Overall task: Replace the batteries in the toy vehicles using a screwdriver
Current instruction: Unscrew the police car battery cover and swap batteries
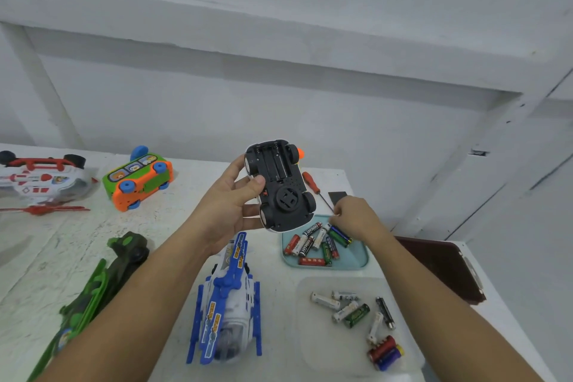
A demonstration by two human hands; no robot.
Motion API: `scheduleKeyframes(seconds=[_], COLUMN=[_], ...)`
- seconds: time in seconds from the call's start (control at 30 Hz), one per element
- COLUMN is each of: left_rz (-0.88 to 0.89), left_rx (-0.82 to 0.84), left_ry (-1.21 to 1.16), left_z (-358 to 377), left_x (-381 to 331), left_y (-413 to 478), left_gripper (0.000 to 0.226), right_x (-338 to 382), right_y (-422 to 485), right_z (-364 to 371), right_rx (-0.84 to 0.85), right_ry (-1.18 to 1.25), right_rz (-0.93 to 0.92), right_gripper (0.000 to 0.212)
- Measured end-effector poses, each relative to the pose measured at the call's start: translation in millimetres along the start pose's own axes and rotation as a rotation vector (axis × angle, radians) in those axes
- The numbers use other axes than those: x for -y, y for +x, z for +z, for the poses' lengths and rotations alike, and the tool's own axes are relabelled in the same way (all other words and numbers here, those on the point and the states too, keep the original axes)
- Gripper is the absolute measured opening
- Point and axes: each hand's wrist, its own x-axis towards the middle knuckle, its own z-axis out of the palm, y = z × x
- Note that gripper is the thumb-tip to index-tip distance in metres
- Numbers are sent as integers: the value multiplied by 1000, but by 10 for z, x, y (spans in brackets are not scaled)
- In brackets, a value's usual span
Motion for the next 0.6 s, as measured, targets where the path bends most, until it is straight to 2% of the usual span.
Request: scheduleKeyframes(seconds=[0.2, 0.43, 0.5, 0.6], left_rz=[0, 4, 8, 11], left_rx=[-18, -23, -22, -20], left_ry=[1, 3, 10, 17], left_z=[20, 64, 79, 100], left_x=[17, 18, 17, 24], left_y=[-47, -102, -111, -122], left_gripper=[49, 49, 50, 51], right_x=[35, -21, -23, 63], right_y=[-35, -138, -194, -323], right_z=[23, -64, -144, -387], right_rx=[-23, 17, 20, 28], right_ry=[32, 316, 519, 1038], right_rz=[-3, 75, 122, 214], right_gripper=[17, 20, 18, 19])
